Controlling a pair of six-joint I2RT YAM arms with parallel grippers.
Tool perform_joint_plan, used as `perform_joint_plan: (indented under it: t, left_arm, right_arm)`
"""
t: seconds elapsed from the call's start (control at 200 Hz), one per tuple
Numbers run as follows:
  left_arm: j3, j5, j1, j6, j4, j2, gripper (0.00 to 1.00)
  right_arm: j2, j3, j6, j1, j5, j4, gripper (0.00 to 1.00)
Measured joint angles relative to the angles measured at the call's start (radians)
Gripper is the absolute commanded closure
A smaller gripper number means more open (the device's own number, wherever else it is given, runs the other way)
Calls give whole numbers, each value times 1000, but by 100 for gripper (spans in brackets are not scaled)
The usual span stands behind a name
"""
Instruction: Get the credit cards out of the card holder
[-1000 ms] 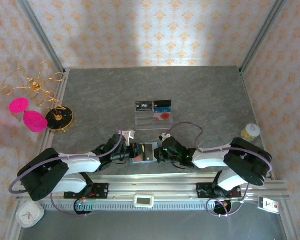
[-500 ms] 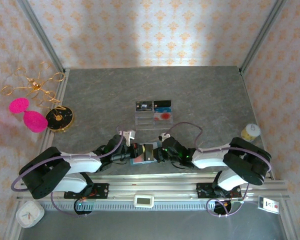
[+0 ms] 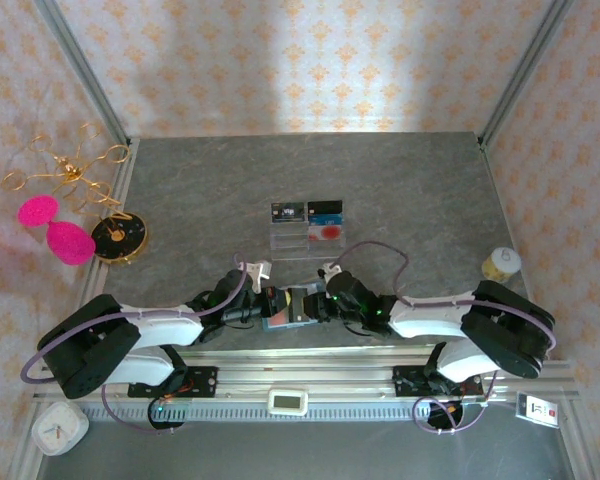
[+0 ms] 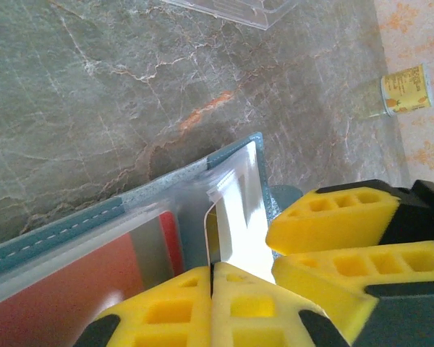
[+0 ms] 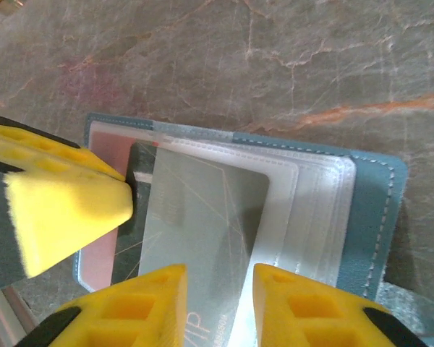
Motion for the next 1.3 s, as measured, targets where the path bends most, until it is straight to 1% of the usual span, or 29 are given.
perform_joint_plan:
  t: [0.115, 0.235, 0.295, 0.37, 0.435, 0.561, 0.616, 0.651, 0.701, 0.751, 0.961, 1.171, 1.301]
  left_arm:
    - [0, 0, 0, 0, 0, -1, 100]
    - [-2, -2, 0, 0, 0, -1, 100]
    - [-5, -9, 0, 0, 0, -1, 89]
    - [-10, -10, 0, -2, 6, -1, 82]
    - [-16, -8, 0, -7, 11, 0, 79]
    - [-19, -8, -2, -11, 24, 10, 78]
    - [-19, -8, -2, -11, 29, 14, 79]
    - [-19, -8, -2, -11, 31, 16, 81]
    - [-19, -9, -2, -13, 32, 21, 89]
    - [-19, -9, -2, -10, 32, 24, 100]
    - [-23, -11, -2, -15, 27, 12, 100]
    - [-36, -39, -1, -5, -74, -132, 100]
    - [-51, -43, 2, 1, -98, -166, 100]
  right_arm:
    - [59, 0, 18, -8, -26, 39, 73]
    - [92, 0, 40, -14, -35, 90, 76]
    - [104, 0, 51, -16, -36, 111, 77]
    - [115, 0, 60, -16, -37, 131, 80]
    - [125, 0, 66, -17, -37, 145, 83]
    - [136, 0, 77, -19, -39, 158, 88]
    - [140, 0, 78, -21, -42, 163, 89]
    - [142, 0, 79, -21, -44, 165, 89]
    - [143, 0, 79, -21, -44, 167, 90]
    - [144, 0, 80, -21, -44, 168, 90]
    - [144, 0, 96, -21, -33, 165, 91]
    - [147, 0, 117, -21, -21, 165, 92]
    - [147, 0, 121, -20, -19, 165, 92]
